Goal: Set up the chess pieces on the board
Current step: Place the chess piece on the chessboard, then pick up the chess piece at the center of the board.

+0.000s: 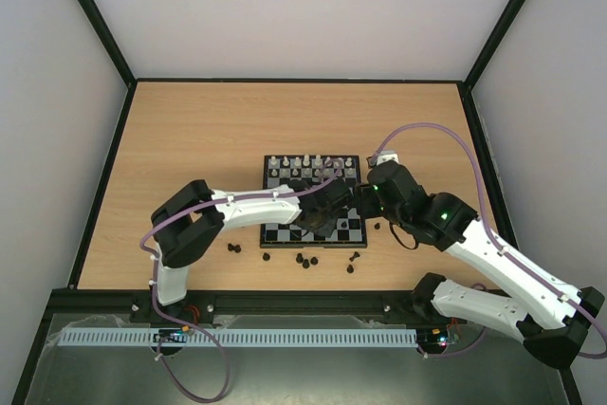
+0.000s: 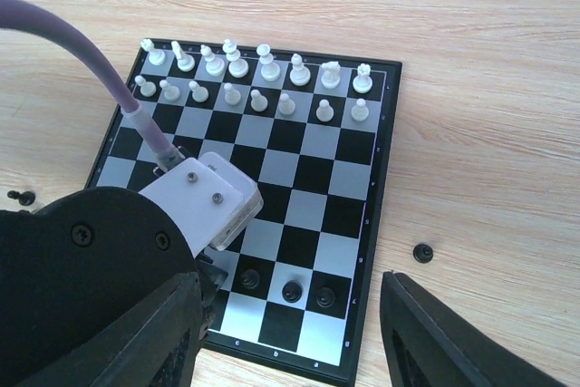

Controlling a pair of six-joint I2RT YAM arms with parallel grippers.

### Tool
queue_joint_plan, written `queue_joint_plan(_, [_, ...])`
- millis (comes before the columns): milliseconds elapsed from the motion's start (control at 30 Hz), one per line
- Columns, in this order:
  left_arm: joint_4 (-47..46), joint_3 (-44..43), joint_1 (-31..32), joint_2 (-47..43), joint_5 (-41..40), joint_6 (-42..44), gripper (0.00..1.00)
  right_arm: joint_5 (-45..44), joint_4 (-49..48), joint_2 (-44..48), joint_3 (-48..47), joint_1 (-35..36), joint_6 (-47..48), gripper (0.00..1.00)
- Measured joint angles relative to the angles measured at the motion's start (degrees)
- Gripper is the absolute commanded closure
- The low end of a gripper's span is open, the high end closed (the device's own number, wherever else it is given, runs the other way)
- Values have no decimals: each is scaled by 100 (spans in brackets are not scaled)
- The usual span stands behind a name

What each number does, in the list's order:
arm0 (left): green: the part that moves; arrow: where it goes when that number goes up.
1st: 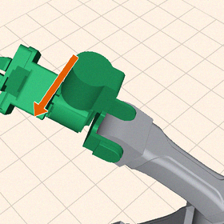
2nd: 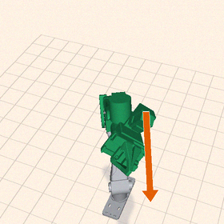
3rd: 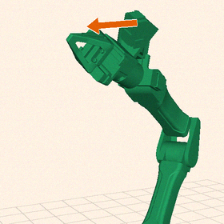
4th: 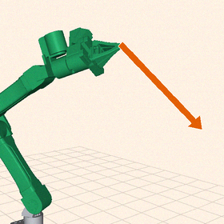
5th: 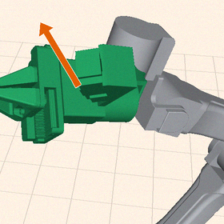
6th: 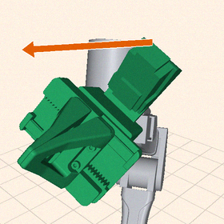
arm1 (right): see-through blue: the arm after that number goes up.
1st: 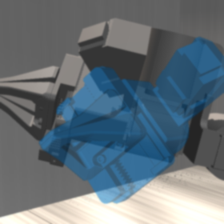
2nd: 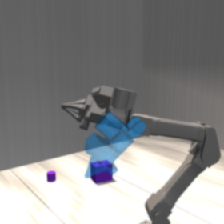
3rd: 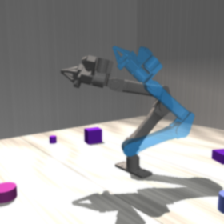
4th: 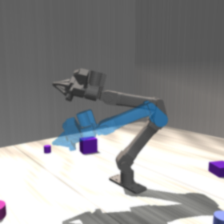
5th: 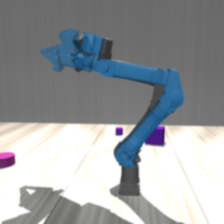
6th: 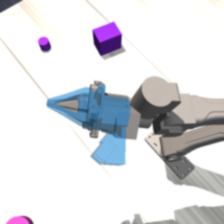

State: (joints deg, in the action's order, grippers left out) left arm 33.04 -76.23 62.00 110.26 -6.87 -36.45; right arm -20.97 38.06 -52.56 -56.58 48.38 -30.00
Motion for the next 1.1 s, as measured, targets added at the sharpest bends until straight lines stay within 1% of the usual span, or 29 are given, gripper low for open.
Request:
queue_joint_plan(133, [0, 0, 9, 4, -11, 7, 78, 2, 2, 7, 0, 0, 0, 44])
queue_joint_plan(333, [9, -2, 9, 4, -92, 7, 68, 7, 2, 20, 0, 0, -2, 44])
queue_joint_plan(400, [13, -2, 9, -15, -144, 2, 67, 24, 2, 42, -2, 0, -2, 44])
queue_joint_plan(500, [83, -4, 11, -140, -249, 0, 62, 66, 2, 70, -28, 0, -4, 44])
queue_joint_plan(600, [184, -68, 13, -409, -387, 9, 60, 136, 13, 90, -114, 0, -4, 43])
queue_joint_plan(667, [210, -101, 17, -656, -483, 4, 56, 197, 15, 122, -160, 2, -4, 38])
queue_joint_plan(767, [240, -103, 26, -1119, -645, -7, 50, 319, 15, 216, -208, 7, -22, 35])
queue_joint_plan(867, [249, -74, 33, -1519, -807, -20, 44, 470, 22, 361, -227, 7, -55, 24])
queue_joint_plan(933, [249, 9, 37, -1751, -911, -39, 40, 573, 26, 407, -295, 7, -68, 14])
queue_joint_plan(967, [249, 90, 37, -1886, -975, -57, 36, 621, 24, 422, -328, 7, -81, 12])
queue_joint_plan(1033, [260, 332, 37, -2212, -1091, -122, 26, 697, 22, 444, -374, 7, -103, 2])
queue_joint_plan(1100, [267, 629, 37, -2581, -1189, -205, 3, 761, 28, 455, -376, 7, -131, 1])
